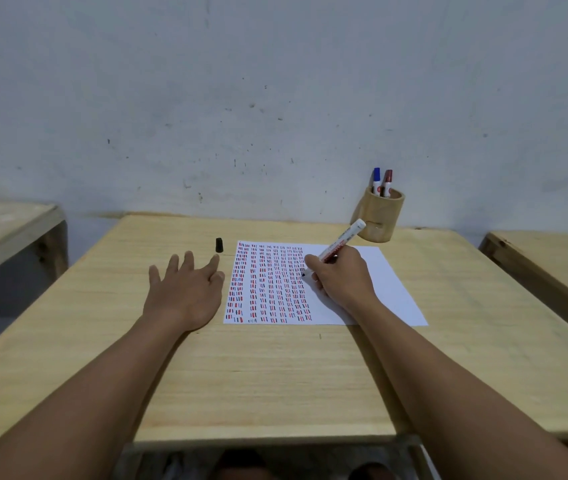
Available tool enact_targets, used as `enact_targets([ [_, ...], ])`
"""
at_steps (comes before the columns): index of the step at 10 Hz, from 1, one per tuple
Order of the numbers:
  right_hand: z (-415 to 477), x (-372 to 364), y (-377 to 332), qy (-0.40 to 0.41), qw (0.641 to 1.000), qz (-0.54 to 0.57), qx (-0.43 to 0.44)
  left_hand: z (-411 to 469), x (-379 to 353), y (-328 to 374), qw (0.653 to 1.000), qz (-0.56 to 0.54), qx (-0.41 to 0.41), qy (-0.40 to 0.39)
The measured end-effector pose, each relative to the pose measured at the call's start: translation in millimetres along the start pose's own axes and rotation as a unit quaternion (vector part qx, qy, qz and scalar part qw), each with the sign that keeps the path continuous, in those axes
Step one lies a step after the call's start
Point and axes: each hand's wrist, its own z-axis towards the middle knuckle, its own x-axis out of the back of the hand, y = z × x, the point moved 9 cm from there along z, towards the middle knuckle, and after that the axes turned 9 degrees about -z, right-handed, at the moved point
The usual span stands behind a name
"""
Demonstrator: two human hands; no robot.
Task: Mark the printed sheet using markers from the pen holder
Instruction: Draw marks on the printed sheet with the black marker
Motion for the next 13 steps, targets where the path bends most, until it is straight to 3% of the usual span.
enact_targets([
  [5, -1.6, -0.1, 0.3, -0.008, 1.0, 0.008, -0.019, 1.5, -0.2, -1.0, 1.0, -0.01, 0.003, 0.003],
  [6, -1.1, 4.0, 2.1, 0.003, 0.999, 0.033, -0.028, 1.6, 5.4, 0.4, 0.999, -0.042, 0.008, 0.033],
  [7, 1.7, 10.6, 3.7, 0.019, 0.996, 0.073, -0.037, 2.9, 28.3, 1.5, 0.985, -0.113, 0.015, 0.128],
  [8, 4.3, 15.3, -1.3, 0.015, 0.992, 0.122, -0.038, 16.4, 42.0, 9.9, 0.973, -0.175, -0.017, 0.152],
  [10, 2.2, 12.1, -3.1, -0.039, 0.949, 0.295, -0.104, 47.6, 36.9, 27.8, 0.984, -0.107, -0.099, 0.104],
  [11, -2.9, 8.3, -1.6, -0.054, 0.924, 0.351, -0.141, 49.2, 40.2, 23.6, 0.982, -0.101, -0.094, 0.132],
  [12, -9.0, 7.2, -2.8, -0.064, 0.912, 0.375, -0.151, 40.0, 48.9, 25.8, 0.974, -0.12, -0.099, 0.165],
  [13, -14.0, 5.8, -7.3, -0.077, 0.894, 0.412, -0.159, 26.4, 58.5, 37.5, 0.954, -0.226, -0.086, 0.175],
])
